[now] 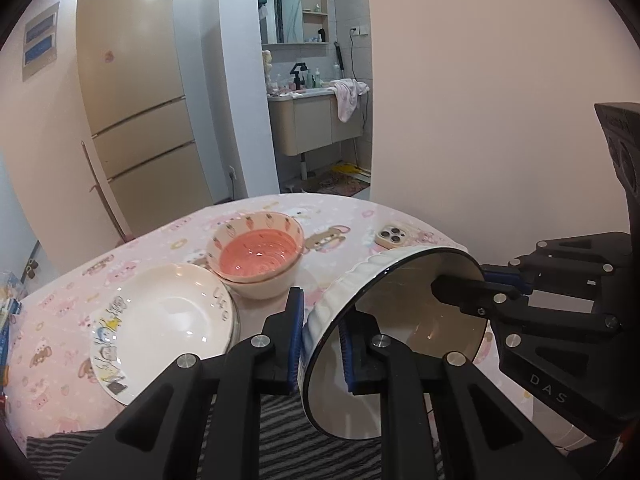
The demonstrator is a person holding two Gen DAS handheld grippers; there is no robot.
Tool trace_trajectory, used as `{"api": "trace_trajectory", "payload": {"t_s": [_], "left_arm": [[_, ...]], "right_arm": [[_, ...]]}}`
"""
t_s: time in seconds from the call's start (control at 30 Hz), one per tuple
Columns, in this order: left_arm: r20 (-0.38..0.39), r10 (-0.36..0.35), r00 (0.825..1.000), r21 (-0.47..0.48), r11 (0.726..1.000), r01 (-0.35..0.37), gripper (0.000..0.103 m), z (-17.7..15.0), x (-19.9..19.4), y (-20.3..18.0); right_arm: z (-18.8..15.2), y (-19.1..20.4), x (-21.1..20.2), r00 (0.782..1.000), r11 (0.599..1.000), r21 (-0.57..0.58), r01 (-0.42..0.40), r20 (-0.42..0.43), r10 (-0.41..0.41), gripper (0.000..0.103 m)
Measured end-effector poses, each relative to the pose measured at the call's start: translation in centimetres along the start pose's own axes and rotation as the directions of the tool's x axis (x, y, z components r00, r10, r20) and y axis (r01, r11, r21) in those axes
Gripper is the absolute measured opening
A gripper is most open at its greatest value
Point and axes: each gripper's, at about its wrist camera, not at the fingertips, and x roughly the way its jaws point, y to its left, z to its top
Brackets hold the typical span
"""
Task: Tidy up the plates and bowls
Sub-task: 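Lift the white bowl with both tools and carry it toward the pink bowls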
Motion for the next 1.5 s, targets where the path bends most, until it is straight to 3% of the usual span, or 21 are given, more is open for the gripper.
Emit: {"api": "trace_trajectory", "payload": {"t_s": [0.37, 0.7, 0.9, 1.13, 1.5], "left_arm": [[0.076, 0.054, 0.996, -0.054, 0.997, -0.050, 0.018, 1.8, -1.9, 3.4], [0.193, 0.123, 0.973, -0.116, 0.988, -0.102, 0.019, 5.2, -1.5, 7.4], [0.200, 0.165, 0.966, -0.148, 0.980, -0.137, 0.020, 6.5, 0.6, 9.3], [0.186, 0.172, 0.967, -0.153, 0.978, -0.144, 0.021, 6.9, 4.4, 10.6], [0.103, 0.139, 0.985, -0.143, 0.982, -0.124, 0.021, 6.3, 10.6, 11.8]], "right_arm": [[3.7, 2.1, -0.4, 0.996, 1.000, -0.021, -0.007, 0.084, 0.009, 0.008], [8.5, 3.0, 0.9, 0.972, 1.000, 0.016, -0.011, 0.233, 0.007, 0.010], [10.4, 3.3, 3.1, 0.959, 0.999, 0.036, -0.004, 0.284, -0.007, 0.011], [11.4, 2.0, 7.0, 0.959, 0.997, 0.077, -0.023, 0.284, 0.000, 0.012], [10.4, 0.7, 12.0, 0.972, 0.992, 0.120, -0.026, 0.235, -0.003, 0.012]]}}
